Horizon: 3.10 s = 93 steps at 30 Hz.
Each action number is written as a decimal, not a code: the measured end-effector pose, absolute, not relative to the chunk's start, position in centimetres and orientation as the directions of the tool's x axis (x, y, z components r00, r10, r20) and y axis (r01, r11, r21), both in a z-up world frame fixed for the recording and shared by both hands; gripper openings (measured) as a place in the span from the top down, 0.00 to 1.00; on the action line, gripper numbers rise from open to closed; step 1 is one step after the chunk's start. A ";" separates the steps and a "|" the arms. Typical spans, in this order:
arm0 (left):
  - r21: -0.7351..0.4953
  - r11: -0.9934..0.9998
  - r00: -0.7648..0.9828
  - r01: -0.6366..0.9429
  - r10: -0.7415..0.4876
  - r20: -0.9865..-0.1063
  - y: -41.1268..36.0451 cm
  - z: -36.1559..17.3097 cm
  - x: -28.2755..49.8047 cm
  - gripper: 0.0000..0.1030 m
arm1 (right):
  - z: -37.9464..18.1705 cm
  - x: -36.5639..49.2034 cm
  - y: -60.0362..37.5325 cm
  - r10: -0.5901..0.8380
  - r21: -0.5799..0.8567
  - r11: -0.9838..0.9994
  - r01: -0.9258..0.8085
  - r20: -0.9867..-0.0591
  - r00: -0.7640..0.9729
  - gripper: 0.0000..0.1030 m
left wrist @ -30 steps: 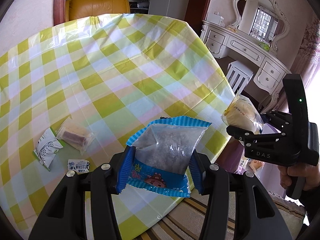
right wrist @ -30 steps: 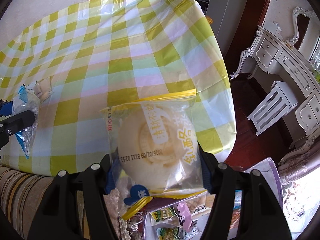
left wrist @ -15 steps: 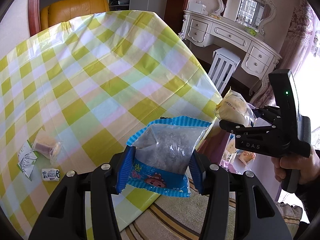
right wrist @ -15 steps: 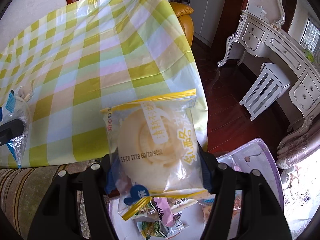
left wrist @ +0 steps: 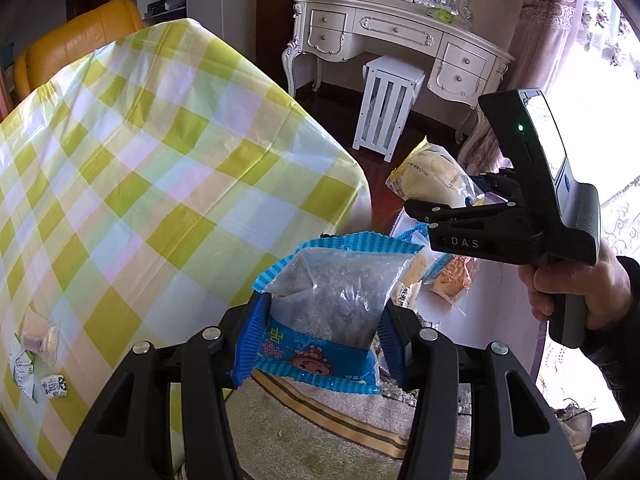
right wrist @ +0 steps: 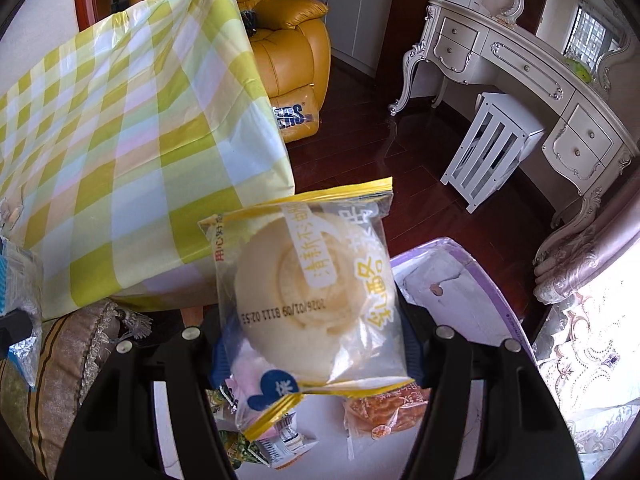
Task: Organize snacks
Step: 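Lift both held snacks and carry them over the purple-rimmed box, then open both tools to drop the packet and bun bag into the box, then move both tools back over the remaining snacks on the table, then grasp the green-and-white snack packet with the left tool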
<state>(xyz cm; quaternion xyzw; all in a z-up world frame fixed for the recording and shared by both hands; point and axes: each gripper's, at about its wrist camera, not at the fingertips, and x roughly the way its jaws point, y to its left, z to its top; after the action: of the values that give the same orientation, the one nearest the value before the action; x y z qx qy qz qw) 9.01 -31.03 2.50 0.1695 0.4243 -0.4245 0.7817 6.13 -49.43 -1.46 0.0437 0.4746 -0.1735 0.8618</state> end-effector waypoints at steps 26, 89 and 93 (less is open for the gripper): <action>0.008 0.229 0.109 0.973 -0.431 -0.896 -38.6 -0.3 2.0 0.22 | -5.4 1.9 -54.4 -0.281 -0.087 0.888 0.452 -0.881 0.381 0.24; 0.058 0.906 0.558 0.420 -0.207 -0.804 -2.4 -1.7 25.0 0.23 | 2.3 20.4 -19.5 0.175 0.022 0.967 -0.255 -0.783 0.597 0.24; 0.019 0.899 0.528 0.438 -0.240 -0.815 -2.4 -2.5 25.7 0.33 | 1.6 21.5 -17.4 0.182 -0.005 0.953 -0.303 -0.788 0.588 0.24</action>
<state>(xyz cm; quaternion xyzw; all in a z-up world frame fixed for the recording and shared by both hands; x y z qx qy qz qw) 25.72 -2.37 -2.46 0.1111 0.4447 -0.1955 0.8670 21.55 -17.43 1.56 -0.0695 0.4328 0.1366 0.8884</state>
